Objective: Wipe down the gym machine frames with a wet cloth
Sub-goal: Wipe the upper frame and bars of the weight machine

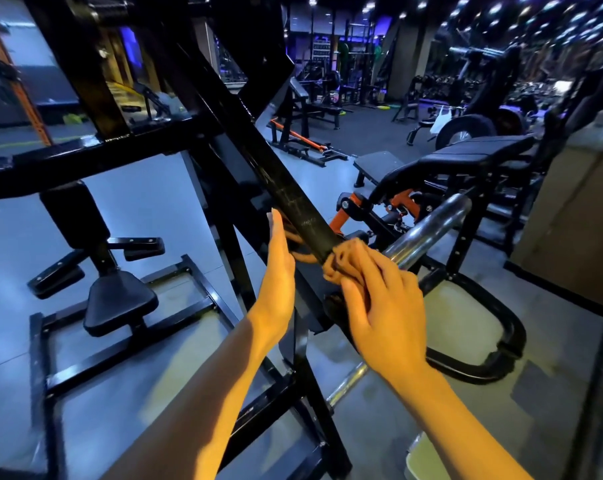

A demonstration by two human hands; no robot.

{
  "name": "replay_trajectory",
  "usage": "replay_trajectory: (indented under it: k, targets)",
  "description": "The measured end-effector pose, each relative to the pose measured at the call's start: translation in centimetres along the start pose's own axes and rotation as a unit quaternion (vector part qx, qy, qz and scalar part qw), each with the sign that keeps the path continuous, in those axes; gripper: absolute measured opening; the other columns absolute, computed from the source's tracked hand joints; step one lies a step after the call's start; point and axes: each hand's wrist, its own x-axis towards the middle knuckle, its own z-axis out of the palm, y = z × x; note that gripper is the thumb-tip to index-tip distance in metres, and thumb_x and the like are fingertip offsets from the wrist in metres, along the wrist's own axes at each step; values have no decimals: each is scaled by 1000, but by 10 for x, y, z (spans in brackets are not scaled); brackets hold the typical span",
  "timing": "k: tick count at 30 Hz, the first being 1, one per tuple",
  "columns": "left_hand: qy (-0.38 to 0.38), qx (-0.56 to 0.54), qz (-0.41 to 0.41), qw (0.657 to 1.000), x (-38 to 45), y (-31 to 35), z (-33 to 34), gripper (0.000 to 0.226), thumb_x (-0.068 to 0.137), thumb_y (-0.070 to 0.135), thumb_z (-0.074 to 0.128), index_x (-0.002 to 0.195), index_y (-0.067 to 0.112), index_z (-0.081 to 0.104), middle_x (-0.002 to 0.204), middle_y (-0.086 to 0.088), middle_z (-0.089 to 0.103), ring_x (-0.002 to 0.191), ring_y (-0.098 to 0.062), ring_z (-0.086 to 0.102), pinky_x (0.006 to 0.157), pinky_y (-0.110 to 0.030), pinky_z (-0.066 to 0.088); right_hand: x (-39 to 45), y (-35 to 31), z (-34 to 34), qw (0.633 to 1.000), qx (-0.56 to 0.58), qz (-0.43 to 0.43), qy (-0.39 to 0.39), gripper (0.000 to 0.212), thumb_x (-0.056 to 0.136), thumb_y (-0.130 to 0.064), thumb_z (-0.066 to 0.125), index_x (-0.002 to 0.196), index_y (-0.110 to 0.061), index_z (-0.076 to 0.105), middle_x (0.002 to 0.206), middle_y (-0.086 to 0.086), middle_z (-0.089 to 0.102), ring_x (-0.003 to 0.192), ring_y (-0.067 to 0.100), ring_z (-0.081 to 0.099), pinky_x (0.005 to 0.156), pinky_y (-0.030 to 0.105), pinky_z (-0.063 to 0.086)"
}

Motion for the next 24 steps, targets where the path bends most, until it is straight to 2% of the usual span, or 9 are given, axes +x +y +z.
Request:
replay_trajectory:
  k: [2, 5, 7, 10, 13, 15, 18, 20, 24]
  targets:
    - [5, 7, 9, 1000, 2, -2, 1, 36, 113, 38, 10, 97, 48, 41, 73, 50, 56, 78, 28, 55, 79, -5, 42, -8, 10, -3, 1000, 8, 30, 2, 55, 107, -49, 40, 159, -31, 38, 154, -9, 47, 120, 24, 50, 99, 37, 43]
    - [-1, 10, 15, 1000, 1, -2, -1, 35, 112, 40, 11, 100, 48, 43, 75, 50, 57, 81, 28, 55, 83, -9, 41, 22, 1, 5, 1000, 6, 22, 1, 50, 108, -45, 41, 156, -31, 43, 149, -7, 50, 121, 24, 49, 99, 38, 43]
    - [-17, 1, 6, 1000, 1, -6, -9, 35, 107, 53, 20, 126, 46, 49, 96, 55, 55, 94, 31, 51, 104, -17, 39, 47, -9, 11, 1000, 12, 7, -7, 49, 108, -43, 42, 156, -32, 42, 149, -8, 50, 120, 25, 50, 100, 39, 43]
    - [-34, 12, 3, 999, 5, -11, -16, 77, 88, 78, 33, 158, 49, 19, 130, 54, 33, 116, 33, 34, 127, -38, 18, 49, -7, 10, 999, 33, -14, -14, 51, 109, -43, 44, 158, -31, 39, 153, -8, 47, 121, 23, 49, 101, 40, 45]
    - [-20, 6, -8, 1000, 1, -4, -10, 34, 107, 55, 20, 126, 47, 47, 93, 56, 54, 93, 32, 52, 122, -34, 23, 9, 12, 0, 999, 34, -26, -12, 52, 109, -42, 45, 159, -29, 39, 154, -7, 47, 123, 22, 49, 102, 39, 45]
    - [-1, 15, -5, 1000, -3, 4, 0, 31, 112, 41, 12, 104, 50, 41, 74, 52, 56, 78, 29, 56, 105, -24, 34, -6, 17, -5, 1000, 28, 4, -3, 52, 108, -45, 41, 158, -31, 41, 152, -8, 49, 120, 22, 50, 99, 39, 46]
    - [7, 19, 2, 1000, -5, 3, 4, 36, 113, 37, 11, 99, 49, 42, 73, 50, 58, 80, 29, 56, 81, -9, 44, 20, -5, 0, 999, 0, 38, 5, 46, 108, -46, 35, 152, -37, 45, 145, -9, 52, 115, 25, 52, 92, 40, 46]
    - [1, 4, 5, 1000, -2, 2, 3, 36, 112, 41, 12, 103, 52, 44, 80, 51, 59, 87, 31, 54, 86, -7, 43, 52, -33, 12, 1000, 5, 22, 9, 40, 108, -44, 36, 147, -41, 45, 143, -9, 52, 115, 27, 53, 92, 43, 47]
    - [-13, -22, -8, 1000, 4, -5, -6, 31, 109, 52, 14, 121, 60, 42, 99, 54, 58, 100, 32, 50, 111, -26, 34, 76, -58, 25, 1000, -17, 5, 19, 50, 109, -44, 39, 156, -30, 40, 152, -3, 47, 117, 29, 52, 90, 44, 47]
